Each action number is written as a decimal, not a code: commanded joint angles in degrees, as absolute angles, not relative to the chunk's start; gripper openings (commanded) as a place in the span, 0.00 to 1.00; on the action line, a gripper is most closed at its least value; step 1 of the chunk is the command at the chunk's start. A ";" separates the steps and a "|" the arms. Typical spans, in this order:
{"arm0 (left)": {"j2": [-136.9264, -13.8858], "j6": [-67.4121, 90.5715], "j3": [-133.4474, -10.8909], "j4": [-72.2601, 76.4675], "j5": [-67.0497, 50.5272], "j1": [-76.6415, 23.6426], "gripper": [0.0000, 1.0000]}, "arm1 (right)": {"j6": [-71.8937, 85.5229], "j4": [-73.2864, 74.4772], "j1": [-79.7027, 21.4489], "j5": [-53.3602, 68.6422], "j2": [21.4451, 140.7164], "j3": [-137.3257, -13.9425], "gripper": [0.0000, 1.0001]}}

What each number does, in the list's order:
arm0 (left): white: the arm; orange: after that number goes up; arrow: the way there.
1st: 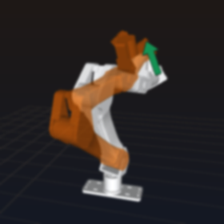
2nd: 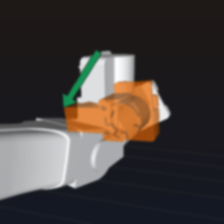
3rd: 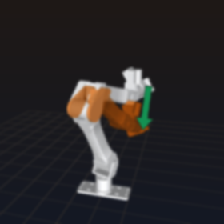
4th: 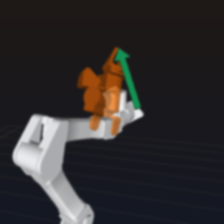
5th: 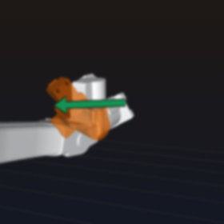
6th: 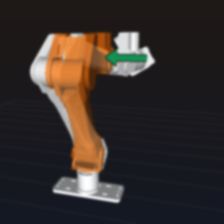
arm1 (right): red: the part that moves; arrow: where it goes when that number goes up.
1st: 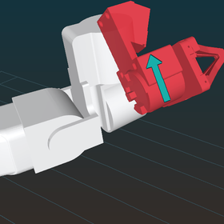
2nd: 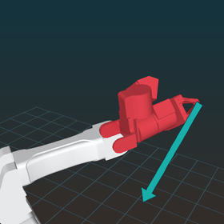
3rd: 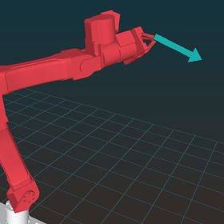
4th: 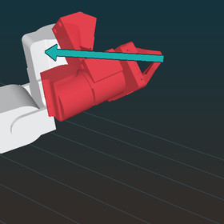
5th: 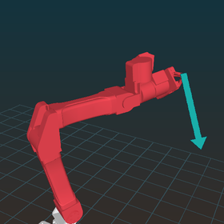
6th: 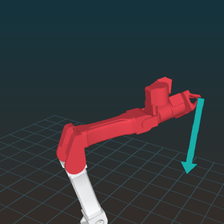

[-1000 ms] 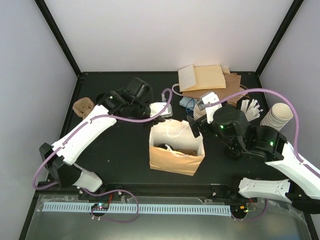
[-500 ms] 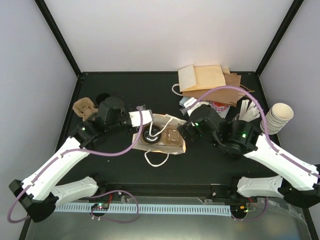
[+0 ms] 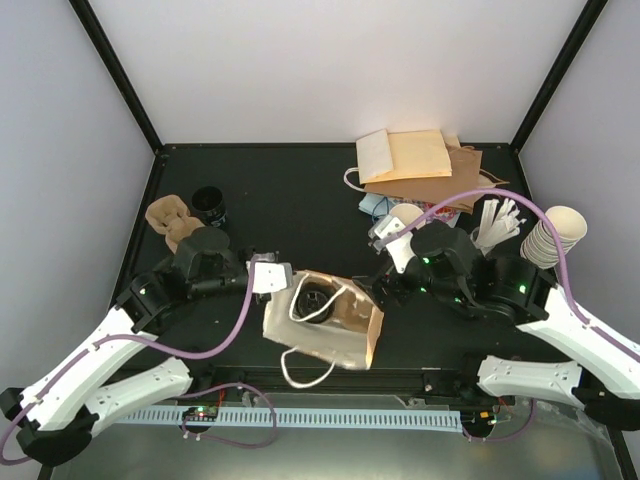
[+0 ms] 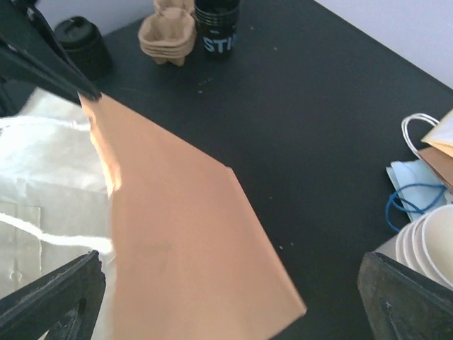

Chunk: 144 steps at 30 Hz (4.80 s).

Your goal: Pack the takeout coffee

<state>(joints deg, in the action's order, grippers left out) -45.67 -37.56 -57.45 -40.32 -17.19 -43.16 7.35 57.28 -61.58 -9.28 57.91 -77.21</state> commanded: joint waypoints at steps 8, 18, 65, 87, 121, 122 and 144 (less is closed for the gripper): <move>-44.55 -35.13 -55.61 -46.73 -23.44 -47.46 0.02 | 6.19 52.33 -61.25 -4.50 56.75 -75.67 1.00; -43.84 -31.70 -55.07 -45.39 -16.57 -48.16 0.02 | 8.32 51.90 -61.30 -14.50 56.43 -76.34 1.00; -98.03 1.65 -99.36 -34.35 -25.22 -6.29 0.02 | 23.42 67.13 -56.09 -32.12 61.36 -80.60 1.00; -89.73 5.76 -95.51 -28.96 -30.37 -2.96 0.94 | 6.57 46.98 -56.16 -30.27 53.83 -62.50 1.00; -59.97 15.25 -70.91 -43.15 -36.55 -3.05 0.99 | 17.16 58.26 -46.18 -19.65 71.96 -78.23 0.91; -58.91 16.10 -68.84 -41.97 -38.24 -3.03 0.99 | 17.87 58.81 -45.58 -18.74 72.79 -79.49 0.91; -55.97 21.18 -61.32 -36.36 -40.43 -12.17 0.99 | 21.85 59.91 -38.53 -16.84 77.60 -84.06 0.81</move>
